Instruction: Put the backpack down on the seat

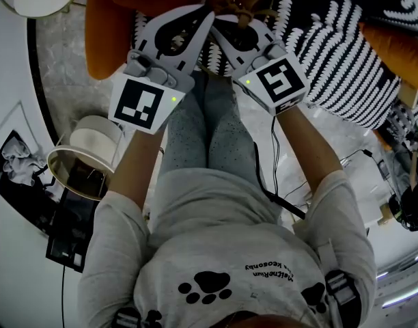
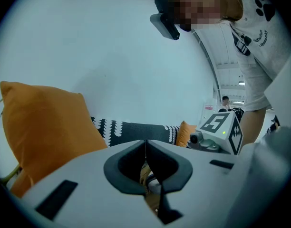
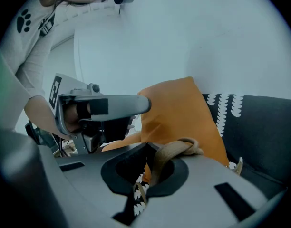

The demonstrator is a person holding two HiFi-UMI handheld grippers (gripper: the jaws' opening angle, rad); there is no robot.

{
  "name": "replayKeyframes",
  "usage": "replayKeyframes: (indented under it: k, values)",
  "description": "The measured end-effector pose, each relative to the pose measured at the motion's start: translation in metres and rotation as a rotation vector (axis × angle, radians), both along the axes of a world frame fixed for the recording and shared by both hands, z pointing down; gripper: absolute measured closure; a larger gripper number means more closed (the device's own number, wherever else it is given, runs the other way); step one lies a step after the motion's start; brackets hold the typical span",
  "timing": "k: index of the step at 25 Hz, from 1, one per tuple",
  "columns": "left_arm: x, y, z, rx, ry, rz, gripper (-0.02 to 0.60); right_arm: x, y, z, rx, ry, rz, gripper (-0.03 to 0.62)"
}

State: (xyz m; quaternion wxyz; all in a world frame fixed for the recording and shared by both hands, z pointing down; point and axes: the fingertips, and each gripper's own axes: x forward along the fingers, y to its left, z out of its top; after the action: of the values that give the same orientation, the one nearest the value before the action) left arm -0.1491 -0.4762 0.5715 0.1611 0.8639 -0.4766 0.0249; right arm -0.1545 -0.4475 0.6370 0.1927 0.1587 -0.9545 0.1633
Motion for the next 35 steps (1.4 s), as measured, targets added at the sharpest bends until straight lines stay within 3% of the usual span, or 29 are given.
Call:
replayKeyframes:
  k: [10,15,20,35]
  values:
    - [0.004,0.001,0.006,-0.009,-0.003,0.016,0.560,0.010,0.005,0.056,-0.150,0.098,-0.002,0.562]
    - [0.006,0.002,0.008,-0.015,-0.001,0.025,0.560,0.015,-0.010,0.069,-0.158,0.129,0.015,0.562]
    - [0.010,0.003,0.010,-0.017,0.007,0.040,0.560,0.022,-0.023,0.087,-0.181,0.250,0.022,0.562]
    - [0.043,0.009,0.028,-0.031,0.002,0.142,0.560,0.084,-0.019,0.122,-0.256,0.388,0.185,0.562]
